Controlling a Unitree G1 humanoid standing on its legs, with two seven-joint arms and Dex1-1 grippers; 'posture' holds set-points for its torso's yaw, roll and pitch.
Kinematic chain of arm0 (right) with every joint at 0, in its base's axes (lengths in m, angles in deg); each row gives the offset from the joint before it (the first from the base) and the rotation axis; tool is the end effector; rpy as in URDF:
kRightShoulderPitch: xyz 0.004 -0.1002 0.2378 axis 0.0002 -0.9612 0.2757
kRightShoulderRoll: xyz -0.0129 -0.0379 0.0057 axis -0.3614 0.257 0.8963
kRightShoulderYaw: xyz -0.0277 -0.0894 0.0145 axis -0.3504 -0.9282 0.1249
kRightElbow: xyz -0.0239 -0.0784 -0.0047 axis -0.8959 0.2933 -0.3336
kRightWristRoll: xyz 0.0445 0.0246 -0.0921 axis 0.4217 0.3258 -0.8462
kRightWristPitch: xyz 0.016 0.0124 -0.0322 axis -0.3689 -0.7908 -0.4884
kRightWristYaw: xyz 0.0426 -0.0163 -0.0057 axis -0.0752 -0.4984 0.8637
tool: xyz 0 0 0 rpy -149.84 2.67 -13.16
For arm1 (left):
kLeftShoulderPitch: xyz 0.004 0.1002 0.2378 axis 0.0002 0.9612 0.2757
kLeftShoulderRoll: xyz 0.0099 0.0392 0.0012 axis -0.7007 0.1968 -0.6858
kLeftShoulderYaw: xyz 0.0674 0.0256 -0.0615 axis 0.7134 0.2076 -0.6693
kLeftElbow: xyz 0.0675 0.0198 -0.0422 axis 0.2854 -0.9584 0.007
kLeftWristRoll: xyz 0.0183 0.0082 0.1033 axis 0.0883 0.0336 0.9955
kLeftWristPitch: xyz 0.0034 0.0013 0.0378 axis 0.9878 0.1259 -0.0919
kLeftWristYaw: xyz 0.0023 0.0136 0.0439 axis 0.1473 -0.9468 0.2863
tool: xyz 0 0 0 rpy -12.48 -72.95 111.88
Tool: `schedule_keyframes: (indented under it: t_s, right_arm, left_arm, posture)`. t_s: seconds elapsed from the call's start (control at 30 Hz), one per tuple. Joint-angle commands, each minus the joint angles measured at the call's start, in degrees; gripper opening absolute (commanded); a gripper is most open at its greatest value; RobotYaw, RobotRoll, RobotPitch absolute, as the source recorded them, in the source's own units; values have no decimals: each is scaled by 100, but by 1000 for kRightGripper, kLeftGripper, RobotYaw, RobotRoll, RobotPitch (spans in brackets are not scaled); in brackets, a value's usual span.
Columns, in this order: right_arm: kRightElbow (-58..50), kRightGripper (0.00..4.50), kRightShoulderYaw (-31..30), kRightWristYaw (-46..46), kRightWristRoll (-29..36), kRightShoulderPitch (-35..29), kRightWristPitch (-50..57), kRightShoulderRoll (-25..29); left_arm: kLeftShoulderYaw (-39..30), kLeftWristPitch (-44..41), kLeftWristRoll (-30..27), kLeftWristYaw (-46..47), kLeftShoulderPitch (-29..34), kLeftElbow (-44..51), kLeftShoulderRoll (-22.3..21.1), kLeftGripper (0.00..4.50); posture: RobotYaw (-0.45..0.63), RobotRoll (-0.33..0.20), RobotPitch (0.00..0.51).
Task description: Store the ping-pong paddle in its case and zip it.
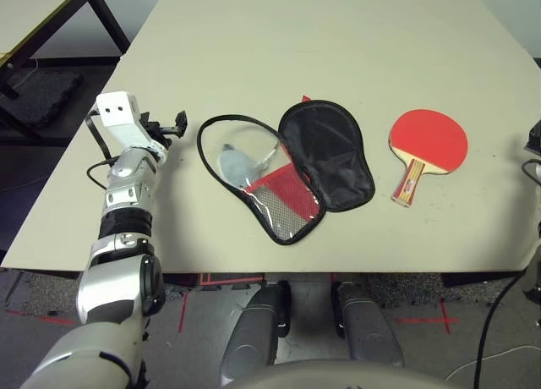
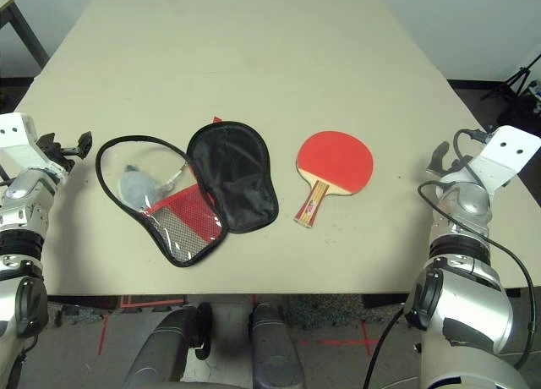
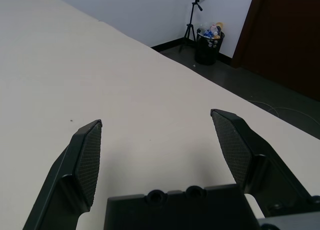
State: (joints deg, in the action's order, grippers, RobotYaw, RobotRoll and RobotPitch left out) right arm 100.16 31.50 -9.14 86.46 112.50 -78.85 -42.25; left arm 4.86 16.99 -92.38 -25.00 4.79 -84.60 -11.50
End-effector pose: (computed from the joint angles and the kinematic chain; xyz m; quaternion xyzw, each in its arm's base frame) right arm 0.2728 -0.3696 0.1418 -0.0140 -0.0297 -0.3252 0.9451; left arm 0.3076 0.2937 0.1305 0.0075 -0.0134 0.0568 0.9983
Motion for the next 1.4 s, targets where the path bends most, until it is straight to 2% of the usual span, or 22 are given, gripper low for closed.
schedule_keyframes:
  t_s: [0.03, 0.33, 0.5, 0.63, 0.8, 0.87, 0.97, 1.07, 1.23, 1.4]
  right_arm:
    - [45, 4489, 44, -29, 44, -87, 2, 37]
    - [-14, 4489, -14, -142, -11, -4, 34, 68]
    - [-455, 4489, -212, -344, -91, -31, 548, 26]
    - [-1813, 4489, -260, -322, 106, -191, 1780, -168]
    - [-4522, 4489, -429, -46, 410, -554, 4334, -536]
    - [-5553, 4489, -416, 244, 614, -625, 5475, -853]
    - [-6426, 4489, -333, 505, 739, -624, 6517, -1195]
    - [-7313, 4489, -219, 1017, 820, -493, 7648, -1942]
    - [-8439, 4489, -293, 1651, 579, -459, 9079, -3255]
    - [-8966, 4489, -245, 1879, 114, -491, 9787, -3640]
  left_arm:
    - [20, -12, 17, -5, 3, -116, 6, 4500]
    - [-9, 11, -16, 23, 16, -172, 13, 4500]
    - [-50, -104, -56, -183, -242, 50, -362, 4500]
    - [42, -341, -72, -741, -819, -4, -870, 4500]
    - [506, -1103, -2, -1930, -1737, -63, -1140, 4500]
    - [688, -1362, -10, -2280, -1966, 150, -1088, 4500]
    - [784, -1639, -66, -2515, -2109, 362, -1017, 4500]
    - [893, -2010, -180, -2688, -2131, 769, -779, 4500]
    - [1107, -2441, -339, -2663, -1725, 1609, -69, 4500]
    - [1300, -2813, -381, -2545, -1193, 2440, 337, 4500]
  posture:
    - [-60, 0, 173]
    - [-57, 0, 167]
    - [-36, 0, 168]
    - [-56, 0, 179]
    - [-55, 0, 178]
    - [-56, 0, 175]
    - [-62, 0, 174]
    - [-69, 0, 172]
    - [-89, 0, 173]
    - [-94, 0, 180]
